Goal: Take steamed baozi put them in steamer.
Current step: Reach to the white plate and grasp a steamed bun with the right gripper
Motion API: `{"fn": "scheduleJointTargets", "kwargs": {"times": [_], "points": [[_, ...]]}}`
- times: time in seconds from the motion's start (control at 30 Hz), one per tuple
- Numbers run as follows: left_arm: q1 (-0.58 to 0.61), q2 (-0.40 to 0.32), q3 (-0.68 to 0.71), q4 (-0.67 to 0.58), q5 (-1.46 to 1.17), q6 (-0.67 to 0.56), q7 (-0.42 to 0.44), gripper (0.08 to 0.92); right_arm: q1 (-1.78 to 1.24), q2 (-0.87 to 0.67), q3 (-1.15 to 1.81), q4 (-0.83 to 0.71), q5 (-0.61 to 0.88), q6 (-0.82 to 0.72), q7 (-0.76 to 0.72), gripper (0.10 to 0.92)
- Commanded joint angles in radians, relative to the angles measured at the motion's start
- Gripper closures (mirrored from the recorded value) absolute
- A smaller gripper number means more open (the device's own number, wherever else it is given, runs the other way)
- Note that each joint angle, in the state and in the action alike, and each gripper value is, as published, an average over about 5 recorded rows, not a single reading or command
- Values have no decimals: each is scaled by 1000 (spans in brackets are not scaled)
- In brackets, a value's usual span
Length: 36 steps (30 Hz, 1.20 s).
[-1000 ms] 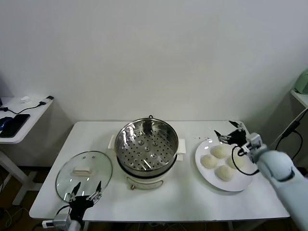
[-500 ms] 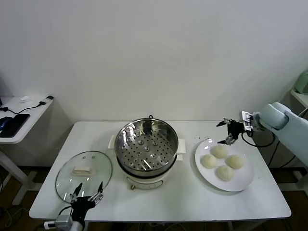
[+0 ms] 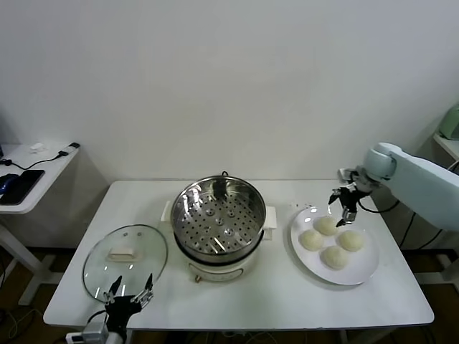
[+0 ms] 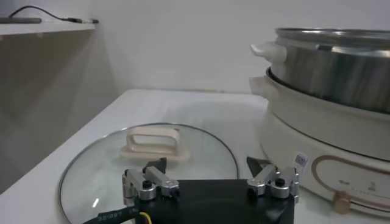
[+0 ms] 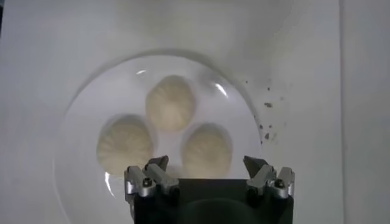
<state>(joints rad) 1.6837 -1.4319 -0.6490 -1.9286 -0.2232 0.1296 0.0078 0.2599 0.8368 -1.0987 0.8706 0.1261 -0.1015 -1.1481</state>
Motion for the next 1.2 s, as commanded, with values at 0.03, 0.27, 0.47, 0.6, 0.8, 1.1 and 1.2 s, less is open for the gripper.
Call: {"fn": "scheduleJointTargets", "kwargs": {"times": [0.03, 0.27, 0.47, 0.6, 0.8, 1.1, 1.2], "points": [[-2, 5, 7, 14, 6, -6, 0, 177, -53, 95, 18, -163, -41, -6, -3, 203], [-13, 7, 11, 28, 6, -4, 1, 177, -111, 110, 89, -206, -58, 0, 22, 203], [-17, 9, 11, 37, 6, -8, 1, 177, -143, 142, 132, -253, -95, 5, 35, 203], [-18, 9, 11, 39, 6, -11, 0, 177, -148, 161, 139, -279, -120, 8, 41, 203], [-15, 5, 15, 34, 9, -12, 0, 177, -156, 169, 144, -286, -131, 7, 44, 203], [-12, -5, 25, 35, 18, -18, -2, 177, -161, 184, 173, -295, -134, 17, 66, 268], [-7, -5, 26, 31, 22, -19, -2, 177, -155, 174, 162, -275, -129, 17, 56, 296]]}}
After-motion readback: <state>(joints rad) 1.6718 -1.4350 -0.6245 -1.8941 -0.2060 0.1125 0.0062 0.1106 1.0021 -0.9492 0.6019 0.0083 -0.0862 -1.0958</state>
